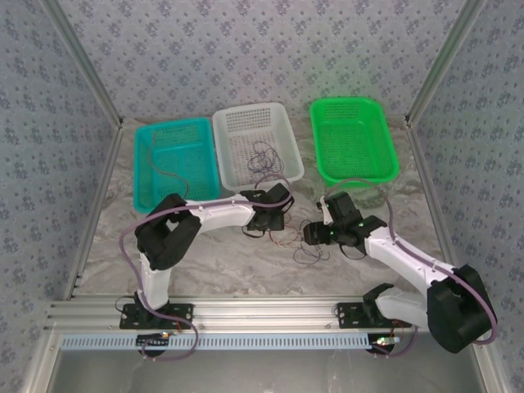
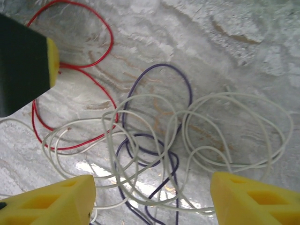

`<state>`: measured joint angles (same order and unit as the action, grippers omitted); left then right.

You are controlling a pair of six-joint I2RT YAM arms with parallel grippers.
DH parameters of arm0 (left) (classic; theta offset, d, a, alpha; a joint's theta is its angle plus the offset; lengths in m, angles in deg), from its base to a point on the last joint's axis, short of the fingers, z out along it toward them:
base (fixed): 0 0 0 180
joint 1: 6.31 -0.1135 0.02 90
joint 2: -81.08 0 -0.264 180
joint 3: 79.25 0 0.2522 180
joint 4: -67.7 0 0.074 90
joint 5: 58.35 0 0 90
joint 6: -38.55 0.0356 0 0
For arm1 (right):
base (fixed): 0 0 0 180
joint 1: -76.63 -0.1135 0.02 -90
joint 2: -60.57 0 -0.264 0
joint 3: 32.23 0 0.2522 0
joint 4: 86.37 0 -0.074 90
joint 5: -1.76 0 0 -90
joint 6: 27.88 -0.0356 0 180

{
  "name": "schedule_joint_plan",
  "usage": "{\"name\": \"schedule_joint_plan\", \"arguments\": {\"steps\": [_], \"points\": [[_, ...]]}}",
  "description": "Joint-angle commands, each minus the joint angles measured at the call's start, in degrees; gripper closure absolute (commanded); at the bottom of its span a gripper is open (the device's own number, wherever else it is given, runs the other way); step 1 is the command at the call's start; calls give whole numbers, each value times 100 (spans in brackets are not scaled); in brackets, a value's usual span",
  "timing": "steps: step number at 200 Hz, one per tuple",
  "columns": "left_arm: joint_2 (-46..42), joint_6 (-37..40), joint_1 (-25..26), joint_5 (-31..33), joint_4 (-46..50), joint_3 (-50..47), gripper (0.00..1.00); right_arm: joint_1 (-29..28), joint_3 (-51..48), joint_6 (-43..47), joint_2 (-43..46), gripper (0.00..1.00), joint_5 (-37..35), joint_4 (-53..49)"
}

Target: Untangle the cables

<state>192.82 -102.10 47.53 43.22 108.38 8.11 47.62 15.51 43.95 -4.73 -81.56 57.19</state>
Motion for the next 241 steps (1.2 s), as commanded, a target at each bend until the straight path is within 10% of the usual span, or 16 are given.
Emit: {"name": "schedule_joint_plan", "arguments": {"steps": [1,44,89,155,241], "points": [[-214,-91,104,169,-54,-84,33,-87,180,139,-143,33,47,20],[-568,90,161,264,-107,-278,32,-171,227,156,-681,55,285,4],[-773,379,228,221,-320,-584,32,-259,482,231,-323,100,-170,-90],[-1536,724,293,255,-1565,-1417,27,-263,1055,677,1089,100,-428,-907],[-2667,2138,408,-155,-3269,-2403,26,-217,1239,913,838,100,941,-572]]}}
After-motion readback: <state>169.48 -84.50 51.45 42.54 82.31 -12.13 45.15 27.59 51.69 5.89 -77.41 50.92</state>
